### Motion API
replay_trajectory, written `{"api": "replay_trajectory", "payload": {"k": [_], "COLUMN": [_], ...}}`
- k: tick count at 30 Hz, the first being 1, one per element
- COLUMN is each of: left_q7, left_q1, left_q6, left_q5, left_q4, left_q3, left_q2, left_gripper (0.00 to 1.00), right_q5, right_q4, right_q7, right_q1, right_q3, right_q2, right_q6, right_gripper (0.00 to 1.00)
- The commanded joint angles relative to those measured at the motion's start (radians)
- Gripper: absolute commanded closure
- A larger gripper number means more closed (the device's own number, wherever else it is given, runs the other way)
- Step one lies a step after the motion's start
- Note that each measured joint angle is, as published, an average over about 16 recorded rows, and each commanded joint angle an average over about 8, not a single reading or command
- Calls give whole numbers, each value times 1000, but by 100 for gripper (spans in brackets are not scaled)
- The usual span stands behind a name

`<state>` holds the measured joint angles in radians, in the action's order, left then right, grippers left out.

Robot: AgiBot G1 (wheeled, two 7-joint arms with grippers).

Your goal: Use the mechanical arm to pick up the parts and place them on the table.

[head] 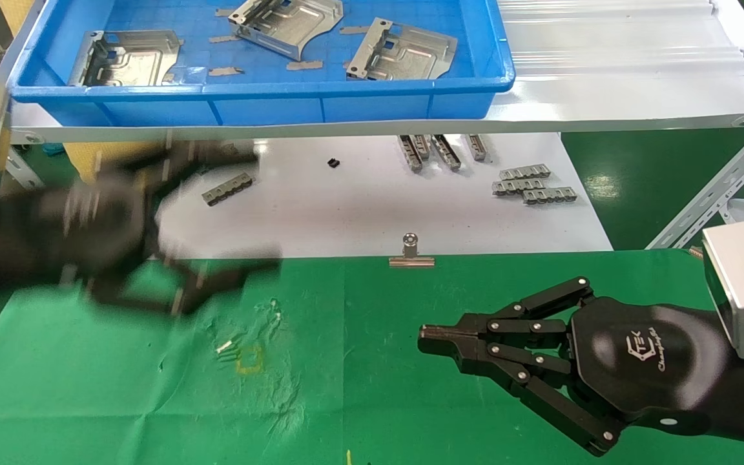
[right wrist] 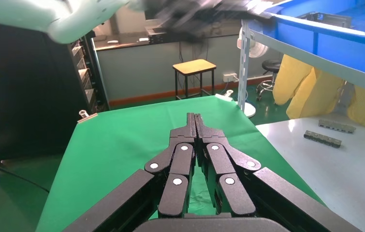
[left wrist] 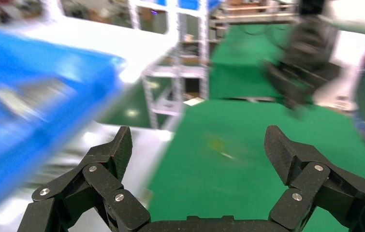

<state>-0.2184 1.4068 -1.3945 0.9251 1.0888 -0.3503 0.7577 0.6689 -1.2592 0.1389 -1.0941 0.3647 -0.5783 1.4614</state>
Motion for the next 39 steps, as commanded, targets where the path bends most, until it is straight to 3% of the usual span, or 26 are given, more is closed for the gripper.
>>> {"api": "replay_trajectory", "payload": {"k": [1, 9, 14, 19, 20, 25, 27, 28, 32, 34, 35, 39], "left_q7": [-18, 56, 108, 147, 153, 168, 167, 165, 154, 146, 142, 126], "left_q1": [95, 379, 482, 545, 553, 579, 585, 588, 595, 597, 597, 598], "left_q6": [18, 195, 367, 541, 564, 636, 651, 657, 671, 677, 681, 692], "left_q5": [50, 279, 336, 371, 376, 388, 389, 390, 388, 386, 385, 382], "left_q4": [-45, -484, -740, -895, -915, -990, -1012, -1021, -1048, -1058, -1062, -1071], "left_q3": [-21, -125, -141, -149, -150, -155, -156, -157, -155, -154, -154, -152], "left_q2": [39, 295, 418, 502, 513, 551, 559, 563, 571, 574, 575, 578], "left_gripper": [0, 0, 0, 0, 7, 69, 94, 100, 100, 100, 100, 100], "right_q5": [0, 0, 0, 0, 0, 0, 0, 0, 0, 0, 0, 0], "right_q4": [0, 0, 0, 0, 0, 0, 0, 0, 0, 0, 0, 0], "right_q7": [0, 0, 0, 0, 0, 0, 0, 0, 0, 0, 0, 0], "right_q1": [0, 0, 0, 0, 0, 0, 0, 0, 0, 0, 0, 0], "right_q3": [0, 0, 0, 0, 0, 0, 0, 0, 0, 0, 0, 0], "right_q2": [0, 0, 0, 0, 0, 0, 0, 0, 0, 0, 0, 0], "right_q6": [0, 0, 0, 0, 0, 0, 0, 0, 0, 0, 0, 0], "right_gripper": [100, 100, 100, 100, 100, 97, 85, 73, 24, 5, 0, 0]}}
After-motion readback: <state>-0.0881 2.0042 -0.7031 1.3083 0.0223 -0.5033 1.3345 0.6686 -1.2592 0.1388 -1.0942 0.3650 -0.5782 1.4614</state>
